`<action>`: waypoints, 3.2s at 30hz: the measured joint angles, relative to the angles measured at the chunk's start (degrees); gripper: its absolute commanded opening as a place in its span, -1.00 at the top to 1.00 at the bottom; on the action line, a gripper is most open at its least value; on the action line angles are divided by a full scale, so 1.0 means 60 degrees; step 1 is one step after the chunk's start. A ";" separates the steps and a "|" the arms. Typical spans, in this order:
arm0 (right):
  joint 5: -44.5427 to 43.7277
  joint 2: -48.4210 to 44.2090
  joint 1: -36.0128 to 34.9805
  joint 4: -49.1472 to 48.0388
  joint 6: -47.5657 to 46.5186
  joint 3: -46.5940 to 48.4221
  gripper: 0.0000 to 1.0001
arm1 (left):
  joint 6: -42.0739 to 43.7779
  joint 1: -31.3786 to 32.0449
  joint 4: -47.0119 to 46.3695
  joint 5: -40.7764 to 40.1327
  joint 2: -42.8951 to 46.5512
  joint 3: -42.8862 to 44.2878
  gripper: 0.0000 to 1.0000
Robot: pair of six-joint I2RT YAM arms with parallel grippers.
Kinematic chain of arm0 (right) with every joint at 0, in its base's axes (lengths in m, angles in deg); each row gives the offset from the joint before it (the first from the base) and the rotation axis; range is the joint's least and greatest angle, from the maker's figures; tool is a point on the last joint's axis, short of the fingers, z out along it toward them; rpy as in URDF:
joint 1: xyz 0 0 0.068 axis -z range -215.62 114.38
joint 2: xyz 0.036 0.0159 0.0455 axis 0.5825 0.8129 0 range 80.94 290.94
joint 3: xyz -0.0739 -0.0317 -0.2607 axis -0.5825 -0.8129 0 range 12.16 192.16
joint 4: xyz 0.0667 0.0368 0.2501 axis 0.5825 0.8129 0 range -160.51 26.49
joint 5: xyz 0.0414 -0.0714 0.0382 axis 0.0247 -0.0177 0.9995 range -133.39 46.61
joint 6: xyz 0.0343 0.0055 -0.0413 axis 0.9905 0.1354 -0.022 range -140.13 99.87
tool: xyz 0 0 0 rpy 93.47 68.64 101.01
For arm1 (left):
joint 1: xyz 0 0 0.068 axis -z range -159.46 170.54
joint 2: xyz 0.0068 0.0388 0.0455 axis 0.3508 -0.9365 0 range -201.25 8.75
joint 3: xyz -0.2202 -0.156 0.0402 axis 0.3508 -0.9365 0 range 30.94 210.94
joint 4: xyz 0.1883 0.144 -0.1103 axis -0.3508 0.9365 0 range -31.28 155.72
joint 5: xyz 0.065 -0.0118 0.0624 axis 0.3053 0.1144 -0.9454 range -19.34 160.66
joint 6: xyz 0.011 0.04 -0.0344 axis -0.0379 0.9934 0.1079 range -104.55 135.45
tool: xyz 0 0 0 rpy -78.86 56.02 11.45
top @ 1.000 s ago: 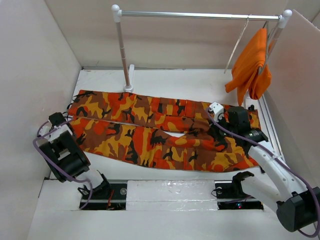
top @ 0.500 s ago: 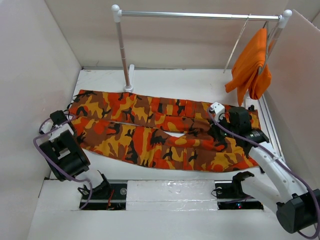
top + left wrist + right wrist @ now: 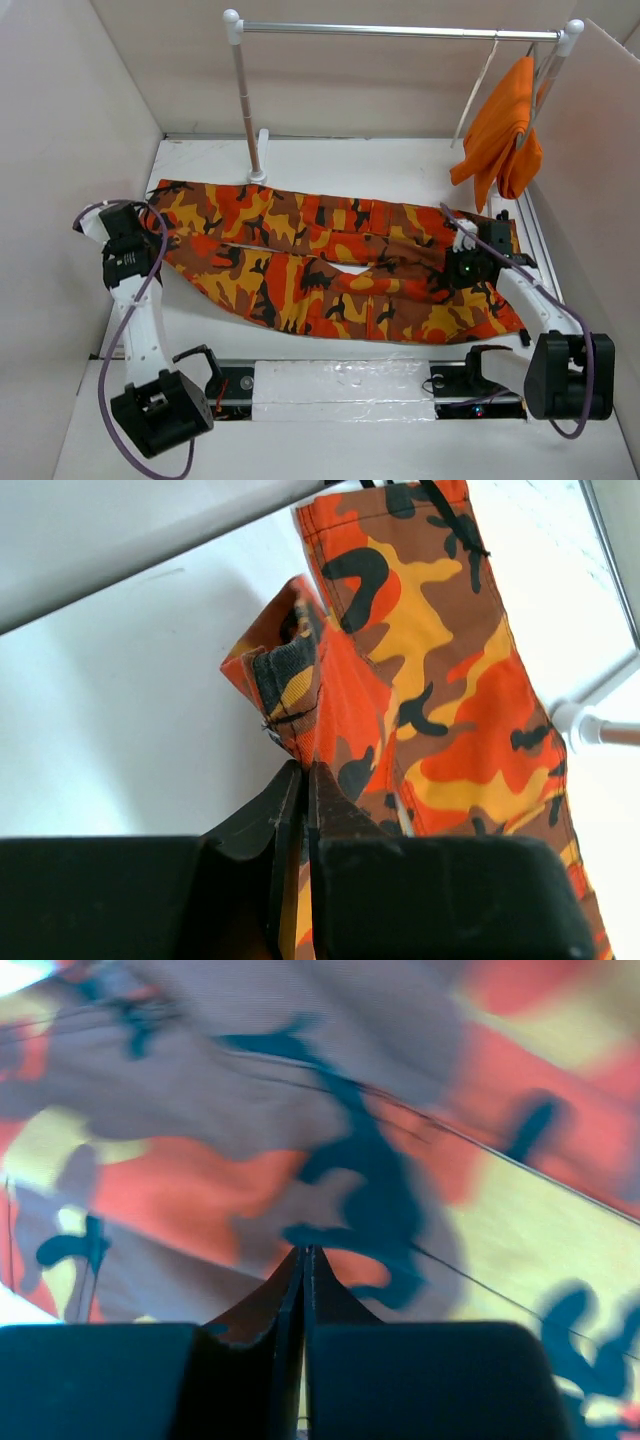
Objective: Place the trousers on the hanger
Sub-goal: Fold the trousers at the center of the board.
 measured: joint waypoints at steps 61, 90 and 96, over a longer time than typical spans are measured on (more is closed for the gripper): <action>-0.4761 0.3034 0.6743 0.1840 0.2721 0.2313 1.00 | 0.0277 0.1683 0.0973 -0.2827 -0.1949 0.1333 1.00; -0.1974 0.8149 0.4510 0.0907 0.2998 1.0389 0.04 | 0.0011 0.1049 0.1191 -0.2120 -1.0265 0.9231 0.38; -0.1523 0.7399 0.4750 -0.1005 0.3355 0.8827 -0.73 | 0.0353 0.0962 0.1024 -0.2044 -1.0156 0.9395 -0.52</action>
